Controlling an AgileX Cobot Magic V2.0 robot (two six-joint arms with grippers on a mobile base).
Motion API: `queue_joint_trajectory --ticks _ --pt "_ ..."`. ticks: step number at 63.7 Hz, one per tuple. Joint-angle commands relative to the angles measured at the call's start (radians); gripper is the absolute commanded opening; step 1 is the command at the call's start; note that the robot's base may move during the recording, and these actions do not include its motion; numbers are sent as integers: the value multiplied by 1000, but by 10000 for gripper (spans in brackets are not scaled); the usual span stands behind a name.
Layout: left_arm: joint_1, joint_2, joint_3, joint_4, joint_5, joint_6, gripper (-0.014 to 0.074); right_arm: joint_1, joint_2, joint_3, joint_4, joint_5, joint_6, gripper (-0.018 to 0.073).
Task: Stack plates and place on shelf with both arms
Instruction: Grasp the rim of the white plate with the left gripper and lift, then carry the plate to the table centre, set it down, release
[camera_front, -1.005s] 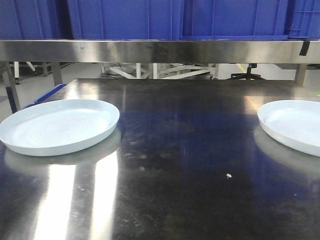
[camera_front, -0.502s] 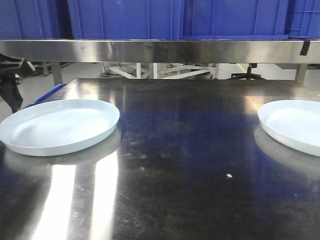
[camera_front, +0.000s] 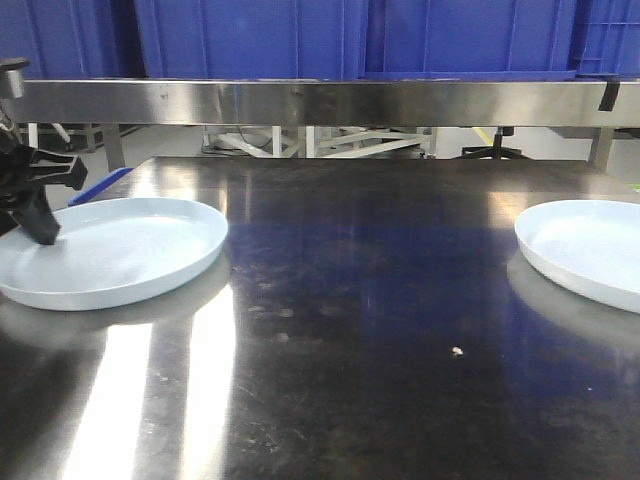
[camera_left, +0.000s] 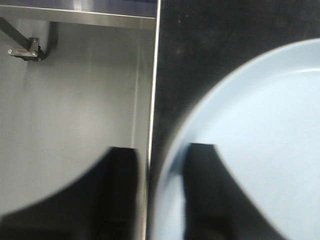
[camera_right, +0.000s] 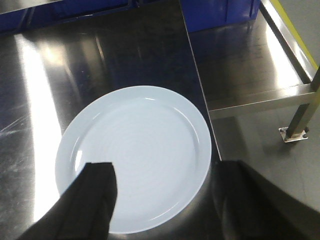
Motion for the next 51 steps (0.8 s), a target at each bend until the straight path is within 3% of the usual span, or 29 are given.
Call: queue_joint_trajectory --ticks 1,20,41,51 --pt "-1 -42 -20 11 -16 -2 119 2 1 -39 -7 -75 -14 519" --pt "-66 -160 -23 -52 -11 -2 100 2 1 -39 -7 -67 -14 519" --pt "-275 -183 -59 -145 -86 -2 100 2 1 -39 -7 -52 -14 519" --pt "-355 -113 -158 -153 -79 -2 100 2 1 -39 -7 -52 -14 519"
